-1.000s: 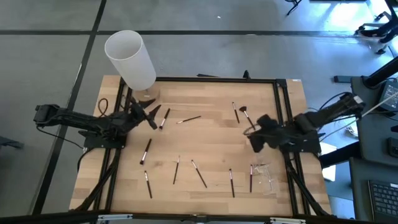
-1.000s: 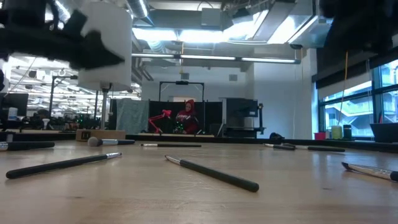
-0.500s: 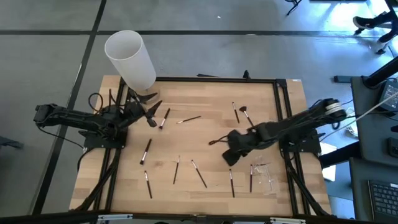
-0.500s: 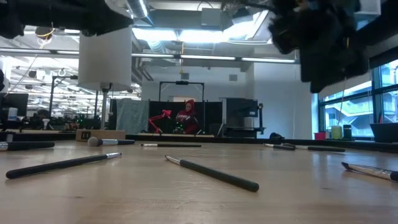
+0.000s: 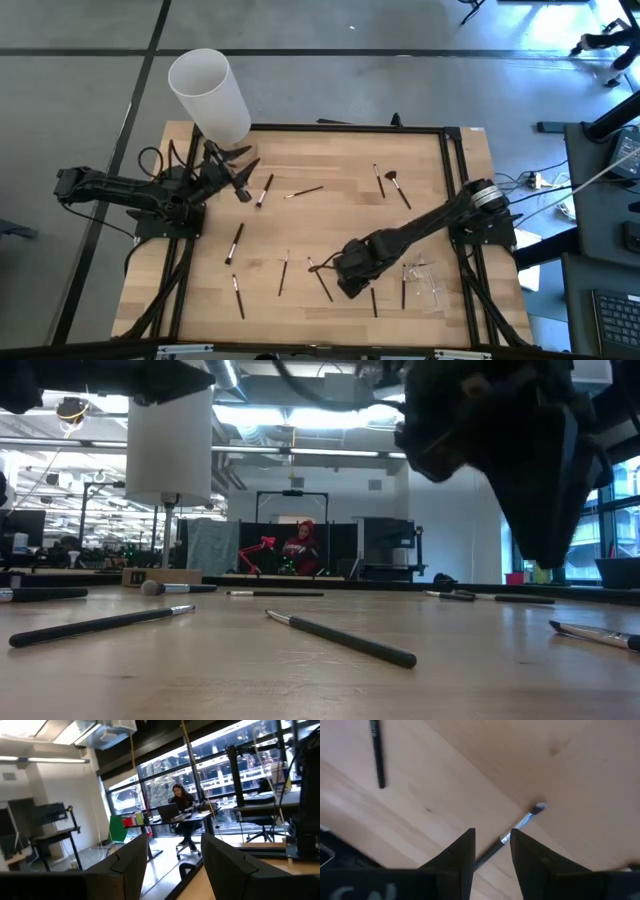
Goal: Put items in baskets/containers
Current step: Put the black angled eyeshadow brush into the transparent organizer
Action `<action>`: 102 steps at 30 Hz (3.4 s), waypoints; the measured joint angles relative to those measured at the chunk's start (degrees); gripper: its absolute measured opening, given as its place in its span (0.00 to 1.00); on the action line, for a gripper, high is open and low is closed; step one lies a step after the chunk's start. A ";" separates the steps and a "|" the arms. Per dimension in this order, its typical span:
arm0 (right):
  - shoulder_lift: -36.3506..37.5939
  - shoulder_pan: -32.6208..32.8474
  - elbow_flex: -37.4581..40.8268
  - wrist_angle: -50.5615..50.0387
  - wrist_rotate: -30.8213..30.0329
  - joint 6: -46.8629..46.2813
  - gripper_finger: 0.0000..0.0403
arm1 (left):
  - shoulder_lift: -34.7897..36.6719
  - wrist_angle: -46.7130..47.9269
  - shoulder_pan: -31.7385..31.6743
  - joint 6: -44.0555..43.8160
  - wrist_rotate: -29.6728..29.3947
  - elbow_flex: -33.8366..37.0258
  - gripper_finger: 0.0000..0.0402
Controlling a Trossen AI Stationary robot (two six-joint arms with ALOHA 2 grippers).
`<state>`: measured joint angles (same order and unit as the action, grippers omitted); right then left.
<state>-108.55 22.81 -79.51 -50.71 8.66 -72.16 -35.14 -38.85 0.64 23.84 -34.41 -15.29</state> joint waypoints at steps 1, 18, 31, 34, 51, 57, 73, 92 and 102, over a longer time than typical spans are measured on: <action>-0.61 0.00 -0.02 -0.07 0.11 -0.72 0.32 | 0.00 -0.08 0.00 0.44 0.67 0.00 0.45; -2.87 2.21 0.26 -1.71 3.00 -11.63 0.41 | 0.00 -9.75 0.00 5.85 8.72 -0.02 0.45; -5.25 2.19 0.28 -1.41 2.13 -9.47 0.24 | -0.02 -7.06 0.00 2.43 8.61 -0.02 0.45; -5.36 2.19 0.28 -1.67 2.45 -8.47 0.22 | -0.02 -6.03 0.00 2.40 8.59 -0.02 0.45; -4.79 -1.00 5.74 3.32 5.90 -3.00 0.07 | 0.00 -3.07 0.00 4.44 8.37 -0.02 0.45; -4.99 -1.29 3.94 2.17 3.36 1.64 0.06 | 0.00 -2.95 0.00 4.00 8.37 -0.02 0.45; 10.62 3.36 -3.65 -17.02 -24.70 -2.75 0.06 | -0.37 -1.91 0.00 2.49 8.37 0.00 0.45; 23.54 19.41 3.54 -35.67 -44.99 -15.09 0.06 | -0.76 -1.58 0.00 5.50 5.46 0.00 0.45; 23.91 24.12 12.12 -32.09 -44.08 -21.84 0.06 | -0.76 -1.58 0.00 4.63 5.53 0.00 0.45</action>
<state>-84.64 46.92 -67.39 -82.80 -35.43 -94.00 -35.90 -40.43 0.64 28.46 -28.88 -15.29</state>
